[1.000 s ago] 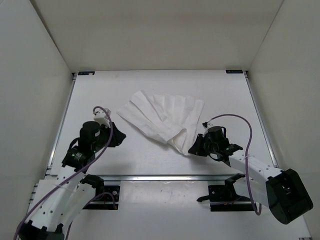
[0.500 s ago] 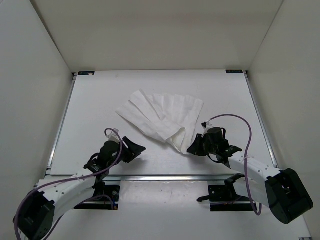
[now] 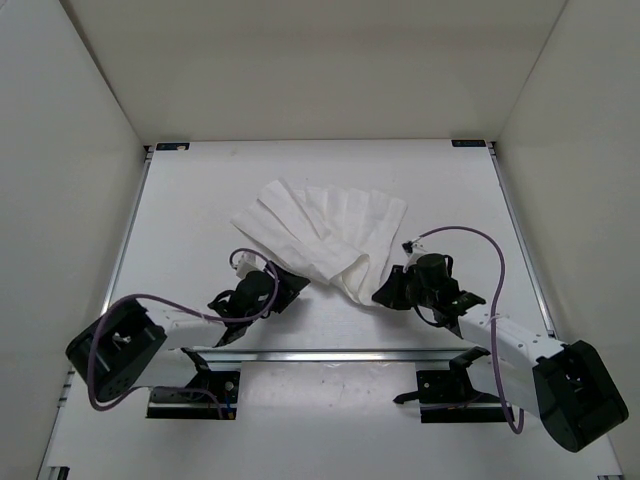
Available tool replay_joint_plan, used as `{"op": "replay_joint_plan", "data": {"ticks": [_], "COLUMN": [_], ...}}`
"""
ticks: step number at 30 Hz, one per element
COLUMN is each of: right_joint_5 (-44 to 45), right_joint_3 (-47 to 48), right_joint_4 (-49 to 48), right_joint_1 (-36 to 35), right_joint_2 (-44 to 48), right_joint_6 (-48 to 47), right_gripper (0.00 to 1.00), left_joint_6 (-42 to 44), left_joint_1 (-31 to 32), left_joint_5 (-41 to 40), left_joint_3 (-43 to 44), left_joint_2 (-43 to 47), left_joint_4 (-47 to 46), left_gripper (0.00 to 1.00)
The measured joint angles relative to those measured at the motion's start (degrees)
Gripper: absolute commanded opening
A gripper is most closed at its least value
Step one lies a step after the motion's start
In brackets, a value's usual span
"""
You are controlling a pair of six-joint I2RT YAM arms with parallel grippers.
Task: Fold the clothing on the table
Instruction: Flatten the skirt out
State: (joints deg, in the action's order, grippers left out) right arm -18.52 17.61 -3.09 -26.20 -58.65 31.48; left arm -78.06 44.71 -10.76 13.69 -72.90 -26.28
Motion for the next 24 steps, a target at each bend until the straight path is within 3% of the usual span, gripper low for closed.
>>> {"op": "replay_joint_plan", "data": {"ticks": [5,11,17,20,24], "right_joint_5": [-0.04,-0.28,-0.48,-1.09,-2.08], "right_joint_3": [0.0,0.0,0.22,2.4,9.14], "right_joint_4": [0.02,0.13,1.03,3.69,7.32], "right_joint_1": [0.04,0.76,1.77,2.95,3.78], "right_joint_2": [0.5,1.2,2.4,2.4,2.54], "right_joint_6": [-0.04,-0.15,-0.35,-1.33,-2.97], "right_gripper": [0.01,0.0,0.0,0.01,0.0], "left_joint_6": [-0.61,-2.58,-1.73,3.15,12.44], "left_joint_1": [0.42,0.87,-1.4,-8.15,-17.49], "left_joint_5": [-2.47,-3.43,-2.21,3.15,8.44], "left_joint_3": [5.46,8.17,7.56,9.6,18.91], "left_joint_2": [-8.04,-16.06,-12.48,-5.75,4.92], "left_joint_4": [-4.87,-9.11,-8.35,-3.3,9.73], "left_gripper": [0.58,0.0,0.0,0.0,0.0]}}
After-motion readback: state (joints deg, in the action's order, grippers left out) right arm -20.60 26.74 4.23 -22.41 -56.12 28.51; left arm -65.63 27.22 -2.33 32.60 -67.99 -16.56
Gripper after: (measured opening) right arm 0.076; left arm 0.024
